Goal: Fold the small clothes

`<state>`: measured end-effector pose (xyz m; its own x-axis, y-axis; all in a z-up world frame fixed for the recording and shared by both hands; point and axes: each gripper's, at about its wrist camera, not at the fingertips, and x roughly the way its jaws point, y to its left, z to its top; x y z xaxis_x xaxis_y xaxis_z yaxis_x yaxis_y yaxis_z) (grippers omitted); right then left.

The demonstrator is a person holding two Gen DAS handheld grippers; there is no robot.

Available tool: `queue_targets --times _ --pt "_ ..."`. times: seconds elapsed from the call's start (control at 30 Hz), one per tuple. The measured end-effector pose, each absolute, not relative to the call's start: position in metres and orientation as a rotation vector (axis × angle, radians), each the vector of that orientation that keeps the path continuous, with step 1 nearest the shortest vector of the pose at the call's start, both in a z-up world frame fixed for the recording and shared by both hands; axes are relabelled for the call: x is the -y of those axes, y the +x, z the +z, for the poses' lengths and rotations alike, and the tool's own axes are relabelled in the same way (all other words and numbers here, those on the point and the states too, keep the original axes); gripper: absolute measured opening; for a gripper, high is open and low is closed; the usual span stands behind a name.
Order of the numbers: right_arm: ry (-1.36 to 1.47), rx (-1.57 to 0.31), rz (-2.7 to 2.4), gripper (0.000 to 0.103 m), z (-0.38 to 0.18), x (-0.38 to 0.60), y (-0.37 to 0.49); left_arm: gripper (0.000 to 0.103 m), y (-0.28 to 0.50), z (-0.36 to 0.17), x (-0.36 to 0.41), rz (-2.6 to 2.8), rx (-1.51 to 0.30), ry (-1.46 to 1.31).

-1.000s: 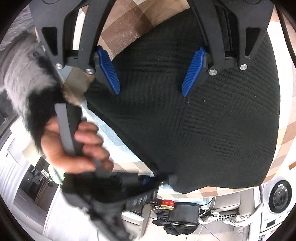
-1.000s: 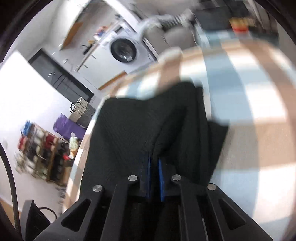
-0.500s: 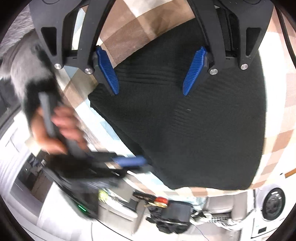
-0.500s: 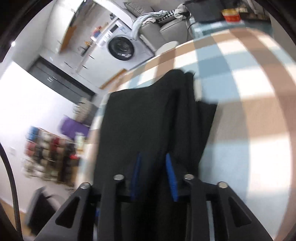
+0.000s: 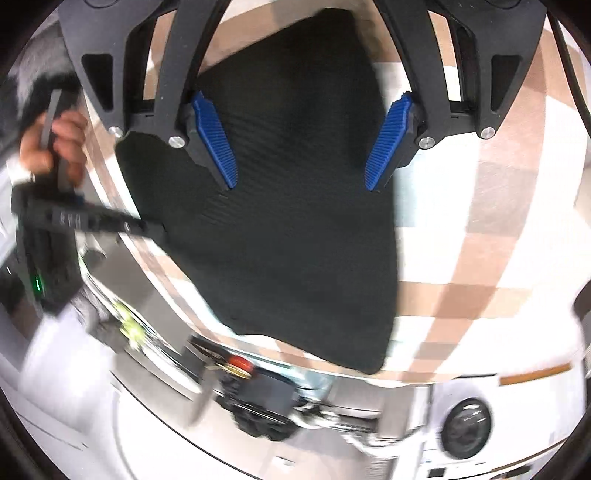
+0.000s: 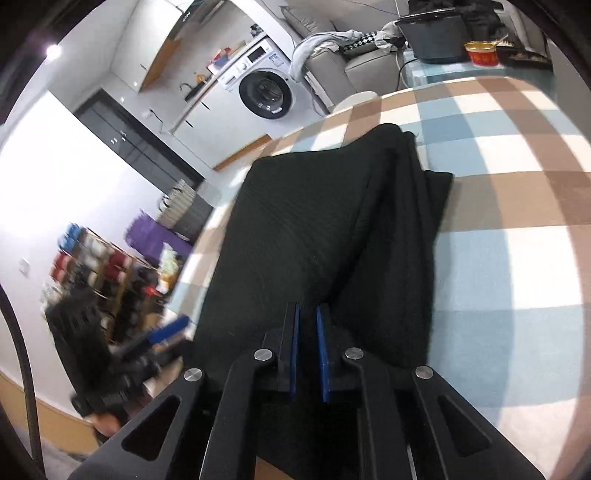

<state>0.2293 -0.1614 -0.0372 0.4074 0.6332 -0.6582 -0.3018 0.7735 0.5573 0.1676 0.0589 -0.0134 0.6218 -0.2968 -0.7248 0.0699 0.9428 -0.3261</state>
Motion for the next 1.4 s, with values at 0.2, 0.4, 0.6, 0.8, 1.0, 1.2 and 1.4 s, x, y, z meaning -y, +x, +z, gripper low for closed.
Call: queue_targets --times 0.2,0.4,0.6,0.8,1.0,1.2,1.4 --pt "0.376 -1.095 0.614 0.037 -0.052 0.171 0.222 0.069 0.162 -0.028 -0.089 -0.099 -0.925 -0.289" --pt "0.369 -1.096 0.705 0.025 -0.049 0.166 0.188 0.069 0.163 -0.033 -0.095 -0.108 -0.923 -0.319" --pt "0.315 -1.021 0.680 0.006 -0.025 0.168 0.166 0.069 0.166 -0.030 -0.088 -0.123 -0.917 -0.316" --pt "0.291 -1.133 0.596 0.019 -0.041 0.178 0.168 0.069 0.167 -0.039 -0.087 -0.120 -0.954 -0.322" --pt "0.305 -0.990 0.470 0.047 -0.023 0.190 0.177 0.069 0.166 -0.044 -0.087 -0.130 -0.958 -0.338" --pt "0.260 -1.035 0.429 0.034 -0.049 0.178 0.188 0.029 0.173 -0.046 -0.081 -0.160 -0.959 -0.321" --pt "0.254 -1.018 0.467 0.022 -0.057 0.162 0.183 0.022 0.193 -0.049 -0.085 -0.166 -0.945 -0.349"
